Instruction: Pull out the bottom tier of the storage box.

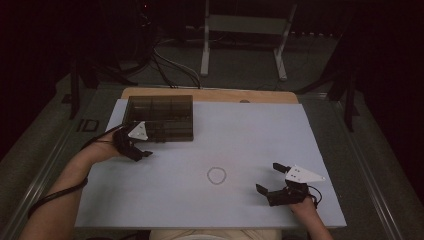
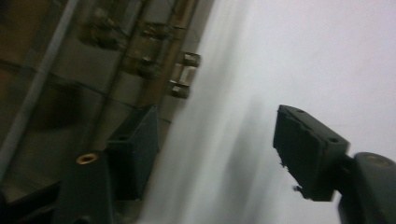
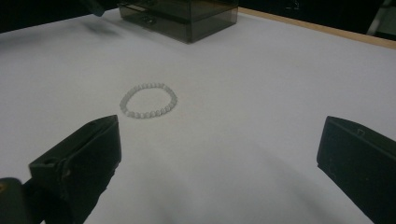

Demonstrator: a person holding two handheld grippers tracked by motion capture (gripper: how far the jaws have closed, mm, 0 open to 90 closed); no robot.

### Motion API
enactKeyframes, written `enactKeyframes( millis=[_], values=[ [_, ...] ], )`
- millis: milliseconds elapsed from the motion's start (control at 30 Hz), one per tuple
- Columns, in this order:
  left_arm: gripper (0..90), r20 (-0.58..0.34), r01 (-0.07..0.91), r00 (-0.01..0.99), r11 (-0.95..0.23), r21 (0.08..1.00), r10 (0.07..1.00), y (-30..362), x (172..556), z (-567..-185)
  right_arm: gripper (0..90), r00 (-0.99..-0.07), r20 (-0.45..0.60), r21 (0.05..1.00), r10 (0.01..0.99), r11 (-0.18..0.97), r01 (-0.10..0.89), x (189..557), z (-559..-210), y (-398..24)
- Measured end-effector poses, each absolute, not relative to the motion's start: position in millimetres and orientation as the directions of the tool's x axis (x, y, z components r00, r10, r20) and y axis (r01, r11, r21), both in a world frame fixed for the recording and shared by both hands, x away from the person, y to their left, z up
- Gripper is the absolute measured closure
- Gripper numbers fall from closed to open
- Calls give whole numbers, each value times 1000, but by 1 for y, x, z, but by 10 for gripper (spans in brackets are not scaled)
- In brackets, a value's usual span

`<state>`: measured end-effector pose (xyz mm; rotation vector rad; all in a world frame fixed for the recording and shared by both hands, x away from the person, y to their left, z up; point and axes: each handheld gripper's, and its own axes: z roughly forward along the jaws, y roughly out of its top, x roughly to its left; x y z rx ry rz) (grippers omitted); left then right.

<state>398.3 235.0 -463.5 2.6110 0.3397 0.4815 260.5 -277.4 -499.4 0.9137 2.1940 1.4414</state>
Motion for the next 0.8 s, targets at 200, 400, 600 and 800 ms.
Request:
enactKeyframes(
  millis=[200, 400, 600, 800],
  values=[
    [550, 327, 90, 914, -906, 413, 240, 233, 408, -465, 0, -726, 53, 907, 686, 271, 323, 261, -500, -278],
    [633, 378, 54, 902, -924, 378, 208, 232, 418, -468, 0, -728, 54, 907, 683, 272, 322, 261, -500, -277],
    [660, 386, 47, 906, -949, 312, 172, 227, 423, -473, 0, -729, 54, 906, 683, 274, 323, 261, -500, -277],
    [684, 403, 41, 903, -965, 258, 147, 224, 426, -478, 0, -731, 55, 906, 680, 274, 323, 261, -500, -277]
  ],
)
